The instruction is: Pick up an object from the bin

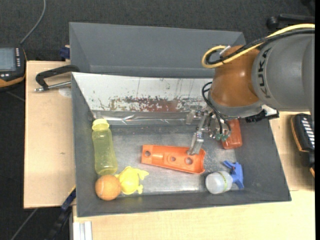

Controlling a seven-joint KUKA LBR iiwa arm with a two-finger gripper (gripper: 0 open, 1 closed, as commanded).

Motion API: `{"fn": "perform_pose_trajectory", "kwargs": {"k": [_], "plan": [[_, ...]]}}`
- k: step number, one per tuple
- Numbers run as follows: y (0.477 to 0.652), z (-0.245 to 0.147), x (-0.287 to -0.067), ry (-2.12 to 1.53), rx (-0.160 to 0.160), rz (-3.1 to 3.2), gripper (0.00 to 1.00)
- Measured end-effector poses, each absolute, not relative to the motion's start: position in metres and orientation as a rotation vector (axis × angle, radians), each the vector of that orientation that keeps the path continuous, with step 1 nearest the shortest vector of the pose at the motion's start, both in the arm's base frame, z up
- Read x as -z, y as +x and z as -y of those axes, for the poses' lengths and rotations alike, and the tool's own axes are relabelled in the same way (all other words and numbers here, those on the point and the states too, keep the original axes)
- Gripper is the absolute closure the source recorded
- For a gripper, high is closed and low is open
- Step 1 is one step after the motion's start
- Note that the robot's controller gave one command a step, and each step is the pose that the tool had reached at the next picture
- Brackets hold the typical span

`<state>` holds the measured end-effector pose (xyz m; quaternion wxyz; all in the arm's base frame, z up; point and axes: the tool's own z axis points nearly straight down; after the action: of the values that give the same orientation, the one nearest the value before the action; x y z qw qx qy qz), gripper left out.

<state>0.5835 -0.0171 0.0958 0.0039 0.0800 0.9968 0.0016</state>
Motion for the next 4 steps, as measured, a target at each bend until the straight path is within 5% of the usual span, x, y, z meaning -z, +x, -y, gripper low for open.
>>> {"fn": "perform_pose_trajectory", "kwargs": {"k": [2, 3, 4], "plan": [[0.572, 0.011, -0.089, 0.139, -0.003, -3.128, 0.0], [0.558, -0.009, -0.072, 0.228, -0.008, -3.125, 1.0], [0.558, -0.009, -0.072, 0.228, -0.008, -3.125, 1.0]]}}
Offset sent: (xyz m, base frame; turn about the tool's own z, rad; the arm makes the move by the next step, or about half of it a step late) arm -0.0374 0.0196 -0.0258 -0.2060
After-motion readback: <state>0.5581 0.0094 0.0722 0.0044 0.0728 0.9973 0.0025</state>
